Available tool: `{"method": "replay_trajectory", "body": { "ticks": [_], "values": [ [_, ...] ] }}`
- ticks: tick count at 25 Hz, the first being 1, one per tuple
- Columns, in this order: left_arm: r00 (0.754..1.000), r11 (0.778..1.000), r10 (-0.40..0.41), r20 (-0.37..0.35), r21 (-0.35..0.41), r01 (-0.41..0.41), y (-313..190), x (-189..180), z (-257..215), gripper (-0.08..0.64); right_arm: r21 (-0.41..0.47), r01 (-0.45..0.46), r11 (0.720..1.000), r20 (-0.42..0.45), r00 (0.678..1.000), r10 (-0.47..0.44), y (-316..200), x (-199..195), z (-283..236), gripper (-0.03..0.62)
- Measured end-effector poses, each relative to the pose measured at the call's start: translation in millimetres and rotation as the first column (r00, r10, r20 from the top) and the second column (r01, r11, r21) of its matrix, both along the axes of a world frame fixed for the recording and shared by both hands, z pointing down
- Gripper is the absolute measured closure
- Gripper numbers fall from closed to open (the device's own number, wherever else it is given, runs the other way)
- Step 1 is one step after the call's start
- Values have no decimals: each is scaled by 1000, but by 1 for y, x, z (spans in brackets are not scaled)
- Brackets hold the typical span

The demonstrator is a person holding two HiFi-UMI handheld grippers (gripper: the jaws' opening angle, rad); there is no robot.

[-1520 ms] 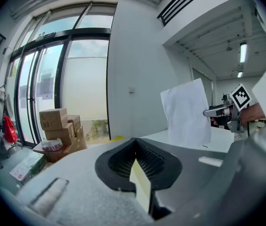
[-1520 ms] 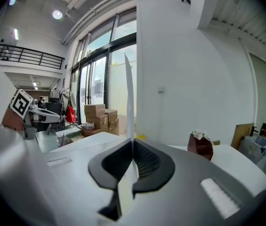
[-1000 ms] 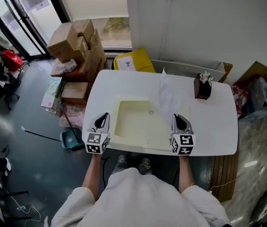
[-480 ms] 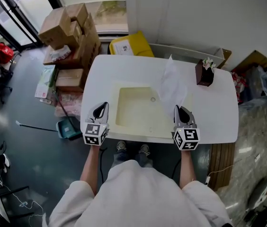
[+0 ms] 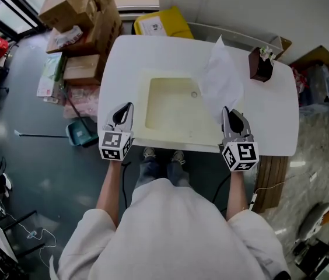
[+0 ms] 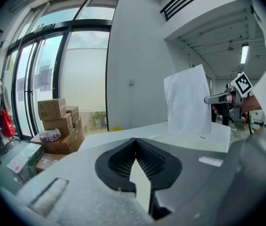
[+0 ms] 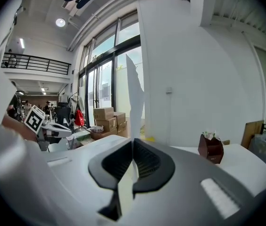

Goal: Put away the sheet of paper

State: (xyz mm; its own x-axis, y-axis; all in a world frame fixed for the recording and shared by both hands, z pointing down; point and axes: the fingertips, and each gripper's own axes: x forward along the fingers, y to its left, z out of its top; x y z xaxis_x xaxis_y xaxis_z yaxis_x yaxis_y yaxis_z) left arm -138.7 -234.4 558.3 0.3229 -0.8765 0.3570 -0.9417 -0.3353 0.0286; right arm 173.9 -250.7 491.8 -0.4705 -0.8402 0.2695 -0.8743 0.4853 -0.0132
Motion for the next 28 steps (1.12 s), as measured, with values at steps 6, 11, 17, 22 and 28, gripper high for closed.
{"method": "replay_trajectory", "body": {
  "ticks": [6,11,17,22,28],
  "values": [
    [1000,1000,8,-4,-26,-8,9,4,16,555,9,19,1000,15,1000,-19,8,-3,0,591],
    [1000,999,14,-10,-43,-15,13,8,25,555,-10,29,1000,37,999,-28,13,-5,7,591],
    [1000,999,18,-15,-49,-19,13,9,32,555,-46,33,998,91,995,-29,17,-9,19,591],
    [1000,998,22,-18,-52,-23,11,11,34,555,-139,-6,990,110,994,21,17,3,51,591],
    [1000,998,21,-22,-53,-22,10,11,36,555,-303,-81,949,94,989,115,21,28,113,591]
  ]
}}
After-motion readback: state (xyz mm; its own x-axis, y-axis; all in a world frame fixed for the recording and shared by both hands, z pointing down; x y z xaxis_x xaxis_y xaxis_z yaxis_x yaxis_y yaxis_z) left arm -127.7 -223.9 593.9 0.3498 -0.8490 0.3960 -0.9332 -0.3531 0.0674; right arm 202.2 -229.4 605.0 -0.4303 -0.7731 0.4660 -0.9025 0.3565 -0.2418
